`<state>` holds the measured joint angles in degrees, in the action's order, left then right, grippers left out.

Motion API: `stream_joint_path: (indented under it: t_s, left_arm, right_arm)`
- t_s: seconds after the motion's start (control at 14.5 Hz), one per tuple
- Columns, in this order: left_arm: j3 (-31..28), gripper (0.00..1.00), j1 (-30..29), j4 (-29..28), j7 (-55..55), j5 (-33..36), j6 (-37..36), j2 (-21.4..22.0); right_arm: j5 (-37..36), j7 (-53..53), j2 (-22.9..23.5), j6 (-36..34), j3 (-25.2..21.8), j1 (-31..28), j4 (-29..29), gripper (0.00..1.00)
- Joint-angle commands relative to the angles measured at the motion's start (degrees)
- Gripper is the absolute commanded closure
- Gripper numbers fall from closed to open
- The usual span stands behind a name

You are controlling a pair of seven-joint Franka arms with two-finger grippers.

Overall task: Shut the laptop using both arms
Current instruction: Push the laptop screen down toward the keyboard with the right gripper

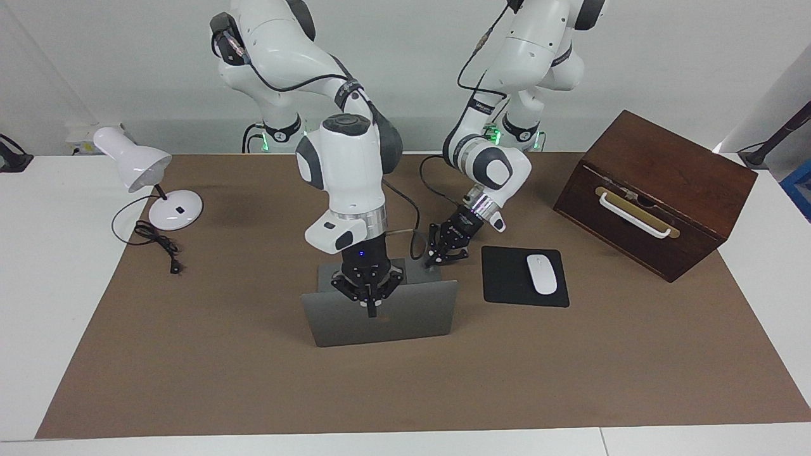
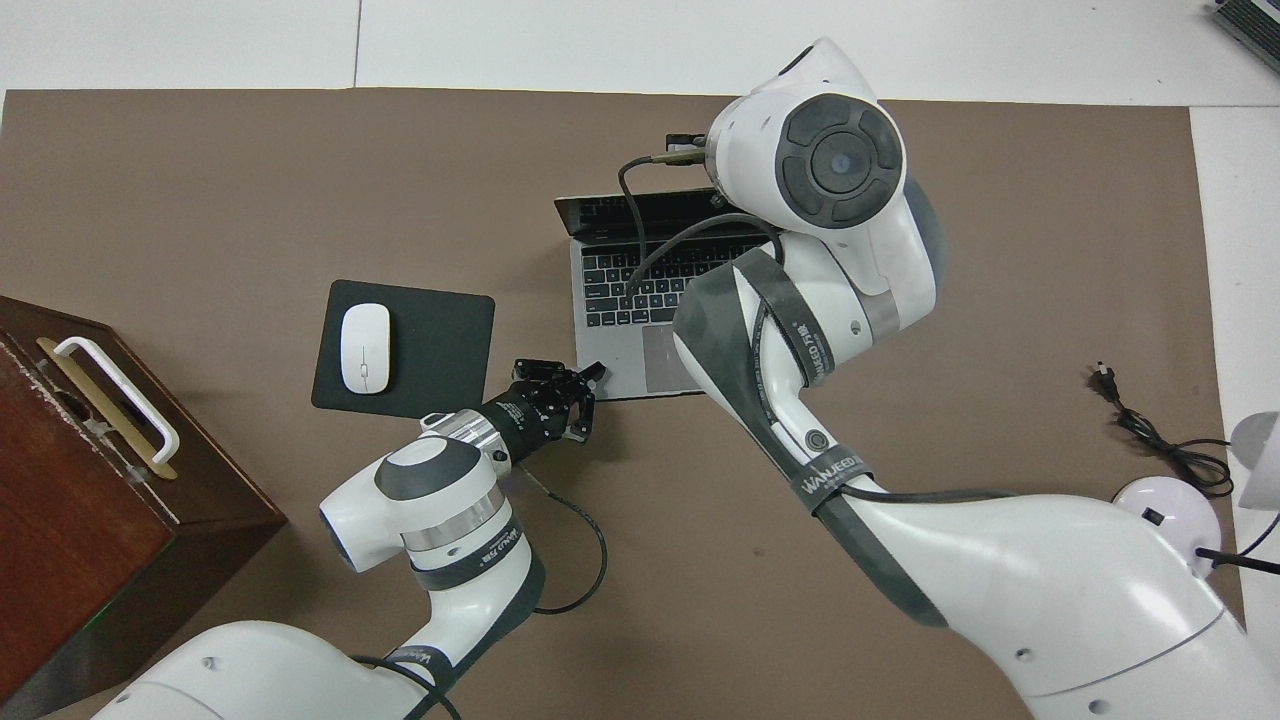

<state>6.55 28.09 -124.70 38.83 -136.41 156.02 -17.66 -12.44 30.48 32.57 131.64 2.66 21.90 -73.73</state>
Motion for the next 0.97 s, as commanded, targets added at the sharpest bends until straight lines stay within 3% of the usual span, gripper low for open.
stream_joint_path:
  t_s: [0.0,0.9]
  left_arm:
    - [-0.66,1.0,0.21,0.78,-1.65,-1.58,-0.36,-1.5]
    - [-0.75,1.0,0.12,0.16,-3.5,-1.84,-0.98,-1.5]
  right_arm:
    - [-1.1,3.52,-0.14,0.72,0.15,0.08,-1.32,1.0]
    - [0.22,5.2,-3.48,-0.6,1.3,0.08,-8.44,1.0]
